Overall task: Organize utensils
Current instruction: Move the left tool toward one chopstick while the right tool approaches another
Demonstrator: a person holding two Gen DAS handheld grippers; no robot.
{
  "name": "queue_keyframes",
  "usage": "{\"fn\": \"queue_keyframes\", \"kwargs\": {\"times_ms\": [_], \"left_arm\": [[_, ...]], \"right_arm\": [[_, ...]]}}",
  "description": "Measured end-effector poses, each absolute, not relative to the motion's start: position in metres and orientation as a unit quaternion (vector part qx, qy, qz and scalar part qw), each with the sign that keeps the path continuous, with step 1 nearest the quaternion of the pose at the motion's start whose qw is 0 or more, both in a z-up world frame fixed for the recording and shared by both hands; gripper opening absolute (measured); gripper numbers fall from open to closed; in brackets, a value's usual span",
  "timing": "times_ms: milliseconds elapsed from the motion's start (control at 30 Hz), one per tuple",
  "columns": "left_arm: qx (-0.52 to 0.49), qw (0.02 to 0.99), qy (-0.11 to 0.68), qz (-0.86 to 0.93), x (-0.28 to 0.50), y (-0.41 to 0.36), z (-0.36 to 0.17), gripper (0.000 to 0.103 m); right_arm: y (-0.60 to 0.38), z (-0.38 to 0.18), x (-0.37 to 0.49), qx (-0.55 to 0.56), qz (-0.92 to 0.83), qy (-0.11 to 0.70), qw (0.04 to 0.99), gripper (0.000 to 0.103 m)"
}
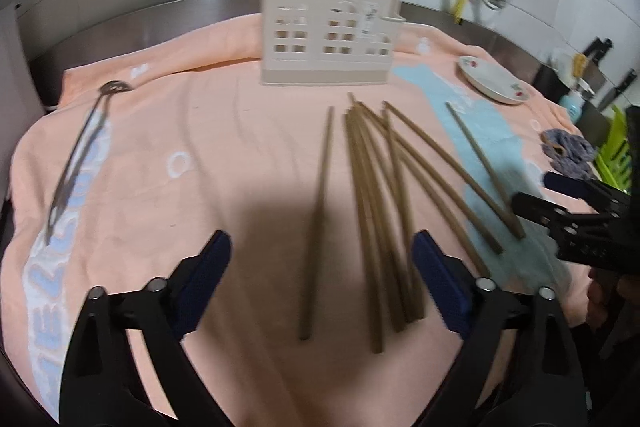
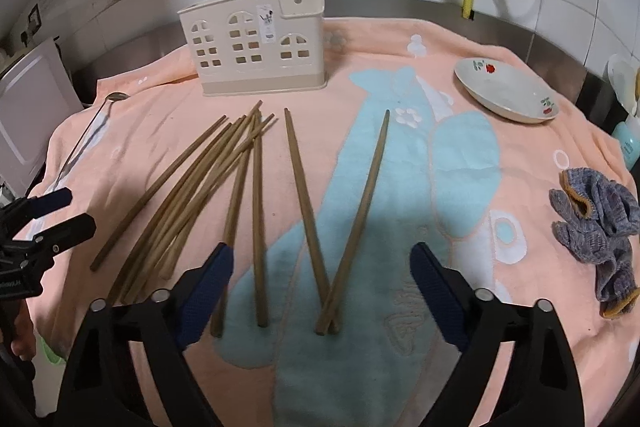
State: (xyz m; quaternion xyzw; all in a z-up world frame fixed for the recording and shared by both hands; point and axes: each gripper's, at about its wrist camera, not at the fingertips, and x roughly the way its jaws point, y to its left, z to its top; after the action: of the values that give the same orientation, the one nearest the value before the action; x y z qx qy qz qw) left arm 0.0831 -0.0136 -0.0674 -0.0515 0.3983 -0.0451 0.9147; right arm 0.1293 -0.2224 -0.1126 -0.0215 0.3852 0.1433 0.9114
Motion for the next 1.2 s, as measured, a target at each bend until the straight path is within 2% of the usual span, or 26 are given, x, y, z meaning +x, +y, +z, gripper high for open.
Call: {"fn": "queue_keyframes", "kwargs": {"times_ms": [133, 200, 433, 733, 933, 1200], "left_arm": [[-0.048, 0.912, 0.399, -0.08, 0.085, -0.026, -0.07, 0.073], [-0.048, 0.91, 0.399, -0.1, 0.086, -0.033, -0.072, 0.067], [-0.045, 0.899, 0.407, -0.159, 0.091, -0.053, -0.078, 0.041], [-0.055, 0.882, 0.43, -0.182, 0.108, -0.06, -0.096, 0.023], [-0.06, 0.877, 0.442, -0.181, 0.117, -0.058, -0.104, 0.018], [-0.065, 0.871, 0.45, -0.183, 0.121, -0.056, -0.108, 0.017]], "right_arm": [[-0.226, -0.116, 0.134, -0.018, 0.142, 0.389, 0.91, 0.084], [-0.226, -0.118, 0.135, -0.018, 0.143, 0.39, 0.909, 0.079], [-0.227, -0.122, 0.14, -0.016, 0.143, 0.394, 0.908, 0.079], [-0.228, -0.125, 0.145, -0.014, 0.147, 0.397, 0.906, 0.079], [-0.227, -0.128, 0.15, -0.012, 0.149, 0.401, 0.904, 0.079], [-0.227, -0.13, 0.153, -0.01, 0.15, 0.403, 0.903, 0.079]]}}
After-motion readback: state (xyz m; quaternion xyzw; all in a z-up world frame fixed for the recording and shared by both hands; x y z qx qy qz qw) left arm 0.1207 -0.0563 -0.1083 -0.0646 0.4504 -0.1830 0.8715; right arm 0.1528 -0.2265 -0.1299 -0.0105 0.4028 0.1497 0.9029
